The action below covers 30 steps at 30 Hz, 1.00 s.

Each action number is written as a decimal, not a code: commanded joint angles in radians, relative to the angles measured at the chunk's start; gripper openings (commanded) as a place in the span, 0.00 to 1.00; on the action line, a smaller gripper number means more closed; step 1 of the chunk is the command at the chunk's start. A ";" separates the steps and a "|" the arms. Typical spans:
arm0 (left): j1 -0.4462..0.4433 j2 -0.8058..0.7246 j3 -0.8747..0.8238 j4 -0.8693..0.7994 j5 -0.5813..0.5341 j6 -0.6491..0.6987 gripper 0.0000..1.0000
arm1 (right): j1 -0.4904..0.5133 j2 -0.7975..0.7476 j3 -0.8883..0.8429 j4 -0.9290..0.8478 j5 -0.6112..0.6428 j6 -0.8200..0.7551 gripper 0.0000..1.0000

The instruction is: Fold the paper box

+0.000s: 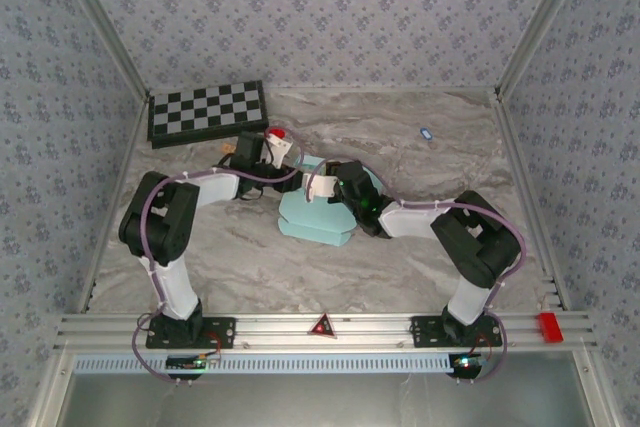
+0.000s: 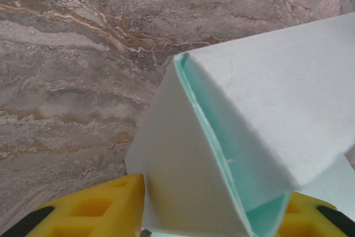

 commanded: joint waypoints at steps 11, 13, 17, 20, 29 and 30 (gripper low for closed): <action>-0.035 0.007 -0.034 0.098 -0.105 -0.013 0.36 | 0.011 0.024 -0.004 -0.006 -0.017 0.012 0.00; -0.039 0.008 -0.037 0.110 -0.121 -0.016 0.35 | 0.012 0.026 -0.003 -0.008 -0.017 0.014 0.00; -0.050 0.012 -0.041 0.127 -0.139 -0.016 0.34 | 0.013 0.028 -0.003 -0.008 -0.017 0.017 0.00; -0.061 0.015 -0.044 0.145 -0.150 -0.010 0.32 | 0.014 0.031 -0.003 -0.009 -0.017 0.023 0.00; -0.076 0.026 -0.044 0.176 -0.160 -0.004 0.28 | 0.014 0.033 0.001 -0.012 -0.017 0.026 0.00; -0.079 0.027 -0.044 0.177 -0.161 -0.001 0.28 | 0.015 0.034 0.003 -0.013 -0.017 0.027 0.00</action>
